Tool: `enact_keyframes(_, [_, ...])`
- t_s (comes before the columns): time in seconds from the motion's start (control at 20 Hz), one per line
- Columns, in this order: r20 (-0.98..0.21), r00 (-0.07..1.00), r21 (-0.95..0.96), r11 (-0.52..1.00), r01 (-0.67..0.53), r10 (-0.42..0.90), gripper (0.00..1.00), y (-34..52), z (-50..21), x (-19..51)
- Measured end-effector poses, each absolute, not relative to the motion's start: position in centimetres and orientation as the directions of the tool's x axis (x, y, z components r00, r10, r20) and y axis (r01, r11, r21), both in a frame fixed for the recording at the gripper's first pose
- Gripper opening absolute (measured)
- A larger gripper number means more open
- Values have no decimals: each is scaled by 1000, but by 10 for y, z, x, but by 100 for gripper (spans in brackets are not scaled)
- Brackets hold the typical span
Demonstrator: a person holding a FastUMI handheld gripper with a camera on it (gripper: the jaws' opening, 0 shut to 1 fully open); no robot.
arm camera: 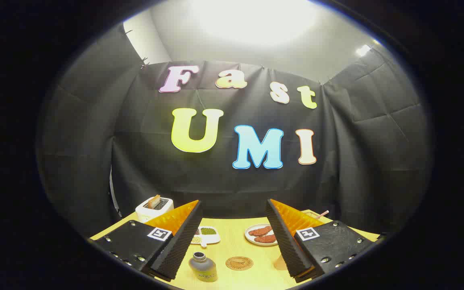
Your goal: Take the bottle from table, then pour the juice into the cup, finally place the bottle on the coaster
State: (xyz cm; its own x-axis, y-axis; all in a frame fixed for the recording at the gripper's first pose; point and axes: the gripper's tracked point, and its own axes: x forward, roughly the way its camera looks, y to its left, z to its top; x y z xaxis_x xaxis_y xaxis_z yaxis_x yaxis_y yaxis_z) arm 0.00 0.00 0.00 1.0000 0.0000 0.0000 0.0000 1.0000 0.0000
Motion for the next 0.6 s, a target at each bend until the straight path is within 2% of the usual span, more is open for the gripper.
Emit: enact_keyframes(0.6, [-8,1000,-13,1000,-3,2,97,4,-1,-1])
